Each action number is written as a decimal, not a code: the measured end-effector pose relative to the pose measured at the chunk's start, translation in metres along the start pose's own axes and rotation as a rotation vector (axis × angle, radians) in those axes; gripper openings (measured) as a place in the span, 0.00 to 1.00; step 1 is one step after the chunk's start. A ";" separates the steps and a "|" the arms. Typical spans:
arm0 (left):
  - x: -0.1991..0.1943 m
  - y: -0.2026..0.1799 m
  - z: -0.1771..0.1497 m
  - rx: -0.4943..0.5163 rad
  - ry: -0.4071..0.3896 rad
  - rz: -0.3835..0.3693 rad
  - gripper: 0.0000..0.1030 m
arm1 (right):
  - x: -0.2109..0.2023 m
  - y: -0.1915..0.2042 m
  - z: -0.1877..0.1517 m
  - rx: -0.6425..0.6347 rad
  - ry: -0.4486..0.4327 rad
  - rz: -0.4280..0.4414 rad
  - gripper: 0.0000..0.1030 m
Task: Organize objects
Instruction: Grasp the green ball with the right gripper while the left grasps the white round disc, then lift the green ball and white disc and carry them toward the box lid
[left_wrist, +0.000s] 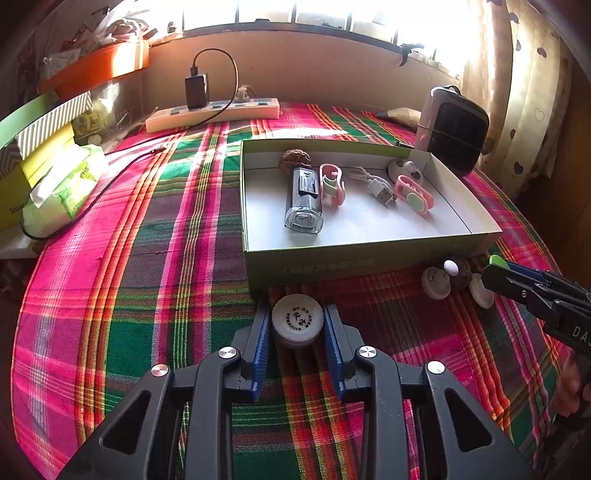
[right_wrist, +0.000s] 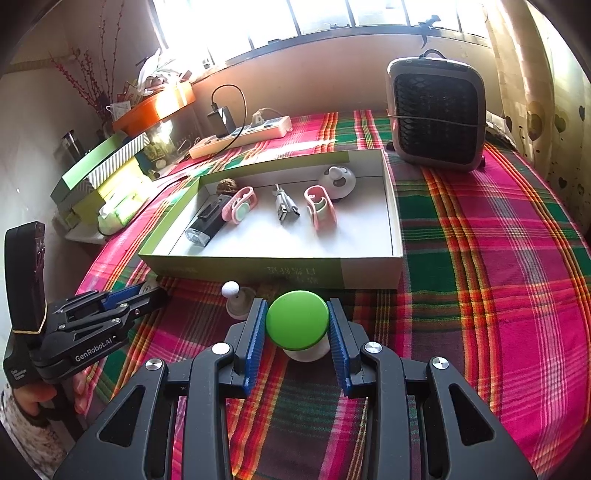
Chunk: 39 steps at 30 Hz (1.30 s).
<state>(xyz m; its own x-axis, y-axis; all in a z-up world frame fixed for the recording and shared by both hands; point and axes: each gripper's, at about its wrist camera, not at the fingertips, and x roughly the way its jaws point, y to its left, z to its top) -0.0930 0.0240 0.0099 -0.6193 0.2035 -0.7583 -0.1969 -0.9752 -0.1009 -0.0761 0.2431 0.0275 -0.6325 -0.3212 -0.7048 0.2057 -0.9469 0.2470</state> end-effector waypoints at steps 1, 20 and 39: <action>-0.001 0.000 -0.001 0.000 0.001 -0.001 0.25 | 0.000 0.000 0.000 0.001 0.000 0.001 0.33; -0.022 -0.008 -0.003 0.014 -0.026 -0.003 0.25 | -0.014 0.002 -0.002 0.001 -0.025 0.015 0.33; -0.037 -0.021 0.013 0.036 -0.056 -0.057 0.25 | -0.032 0.004 0.007 0.009 -0.075 0.037 0.33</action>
<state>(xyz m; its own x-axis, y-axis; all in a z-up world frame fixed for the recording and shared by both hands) -0.0759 0.0382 0.0490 -0.6478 0.2643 -0.7145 -0.2597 -0.9583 -0.1190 -0.0606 0.2500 0.0555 -0.6791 -0.3536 -0.6433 0.2232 -0.9343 0.2780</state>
